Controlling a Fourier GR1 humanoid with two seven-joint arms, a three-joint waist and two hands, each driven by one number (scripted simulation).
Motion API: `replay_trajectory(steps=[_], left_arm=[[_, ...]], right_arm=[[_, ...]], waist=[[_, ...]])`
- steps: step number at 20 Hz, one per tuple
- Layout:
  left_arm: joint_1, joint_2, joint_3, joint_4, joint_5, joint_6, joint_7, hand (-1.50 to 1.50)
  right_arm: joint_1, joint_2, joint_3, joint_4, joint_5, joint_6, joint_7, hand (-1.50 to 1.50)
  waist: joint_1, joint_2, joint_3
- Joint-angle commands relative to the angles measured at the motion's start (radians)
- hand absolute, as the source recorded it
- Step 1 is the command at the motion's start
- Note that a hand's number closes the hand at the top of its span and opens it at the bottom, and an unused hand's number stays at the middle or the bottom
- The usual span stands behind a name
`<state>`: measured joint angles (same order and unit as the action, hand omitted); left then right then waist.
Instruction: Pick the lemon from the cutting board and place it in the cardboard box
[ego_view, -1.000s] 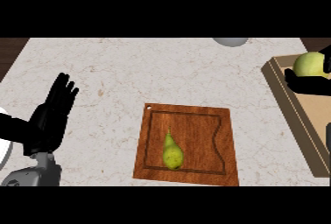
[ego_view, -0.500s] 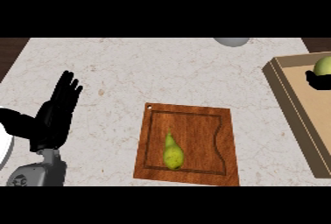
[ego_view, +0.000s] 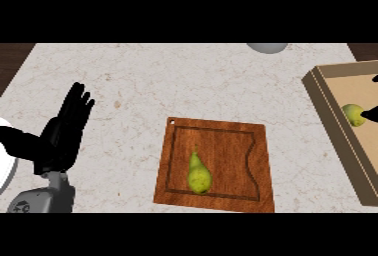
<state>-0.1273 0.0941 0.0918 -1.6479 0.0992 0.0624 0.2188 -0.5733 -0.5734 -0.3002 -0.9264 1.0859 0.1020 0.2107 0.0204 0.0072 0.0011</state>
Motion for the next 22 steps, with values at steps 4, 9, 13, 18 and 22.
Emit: replay_trajectory(steps=[4,9,13,18,22], left_arm=[[-0.038,0.021,0.03,-0.005,0.012,0.011,0.039,0.0],[0.005,0.018,0.026,-0.031,0.018,-0.001,0.022,0.0],[0.017,-0.003,-0.001,-0.016,-0.011,0.014,0.013,0.0],[0.012,-0.002,0.01,-0.002,-0.005,0.019,0.018,0.0],[-0.039,0.013,0.027,-0.022,0.015,0.025,0.074,0.0]], right_arm=[[-0.041,0.008,-0.114,0.05,-0.105,-0.288,-0.205,-1.5],[-0.103,0.048,-0.227,0.052,-0.275,-0.369,-0.328,-1.5],[-0.122,0.072,-0.327,0.012,-0.453,-0.255,-0.311,-1.5],[-0.114,0.072,-0.478,-0.004,-0.675,-0.165,-0.34,-1.5],[-0.092,0.014,-0.539,-0.002,-0.773,-0.117,-0.342,-1.5]], waist=[[-0.012,-0.002,0.001],[-0.005,-0.004,0.001],[-0.024,-0.011,0.0],[-0.034,-0.012,0.0],[-0.026,-0.008,0.0]])
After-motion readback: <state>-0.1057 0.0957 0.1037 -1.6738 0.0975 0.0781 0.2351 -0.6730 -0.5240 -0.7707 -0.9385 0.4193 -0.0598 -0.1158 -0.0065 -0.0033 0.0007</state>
